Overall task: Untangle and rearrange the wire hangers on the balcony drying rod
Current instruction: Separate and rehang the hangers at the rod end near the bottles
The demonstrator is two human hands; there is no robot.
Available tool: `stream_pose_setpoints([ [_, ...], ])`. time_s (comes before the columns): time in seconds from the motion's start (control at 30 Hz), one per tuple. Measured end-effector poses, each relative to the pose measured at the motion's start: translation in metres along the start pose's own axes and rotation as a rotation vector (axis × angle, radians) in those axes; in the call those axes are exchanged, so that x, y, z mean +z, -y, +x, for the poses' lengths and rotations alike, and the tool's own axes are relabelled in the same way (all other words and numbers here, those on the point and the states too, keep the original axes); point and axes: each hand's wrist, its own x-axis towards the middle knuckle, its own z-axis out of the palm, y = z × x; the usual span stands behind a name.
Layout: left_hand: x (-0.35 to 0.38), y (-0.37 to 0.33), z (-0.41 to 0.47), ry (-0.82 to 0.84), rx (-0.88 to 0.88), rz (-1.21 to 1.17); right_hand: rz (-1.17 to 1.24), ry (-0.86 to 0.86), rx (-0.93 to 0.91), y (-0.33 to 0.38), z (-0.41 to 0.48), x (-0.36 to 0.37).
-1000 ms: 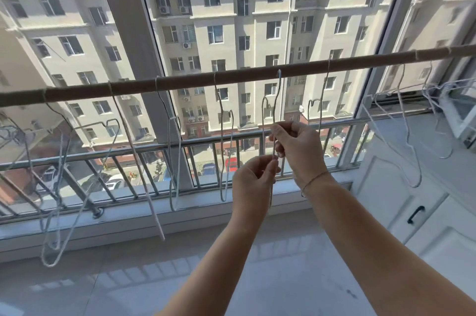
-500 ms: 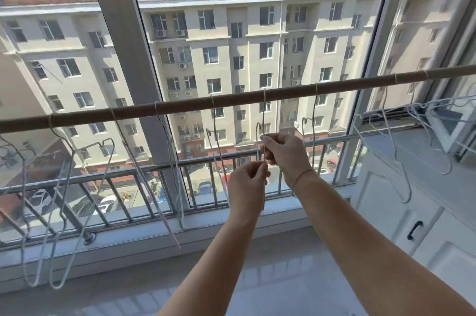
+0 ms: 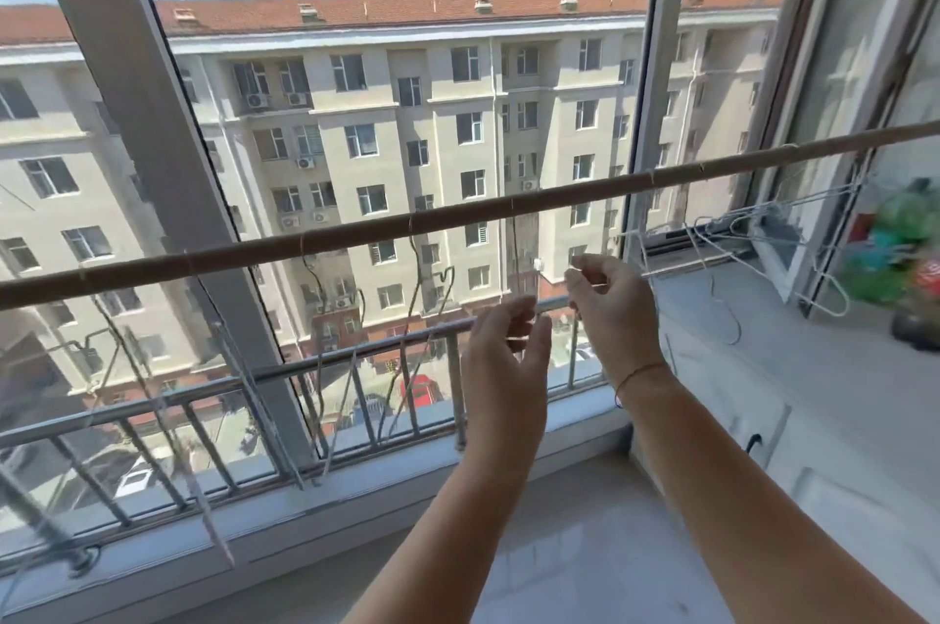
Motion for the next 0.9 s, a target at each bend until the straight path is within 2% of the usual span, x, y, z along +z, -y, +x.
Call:
stream_pose_setpoints([
  [0.17,0.066,-0.002,0.001,0.116,-0.097,-0.012,-0.161,-0.095,-0.067,-0.035,0.048,-0.052],
  [0.3,0.121,0.004,0.006,0.193,-0.268,0.058,-0.235,0.023,0.028,-0.071,0.080,-0.076],
  [0.4,0.153,0.007,0.009,0.211,-0.351,0.056,-0.159,0.150,0.118,-0.087,0.098,-0.084],
  [0.6,0.183,0.008,0.013,0.130,-0.442,-0.103,0.108,0.375,0.291,-0.092,0.115,-0.078],
  [0.9,0.186,0.015,0.038,-0.070,-0.393,-0.059,0.235,0.488,0.333,-0.084,0.137,-0.045],
])
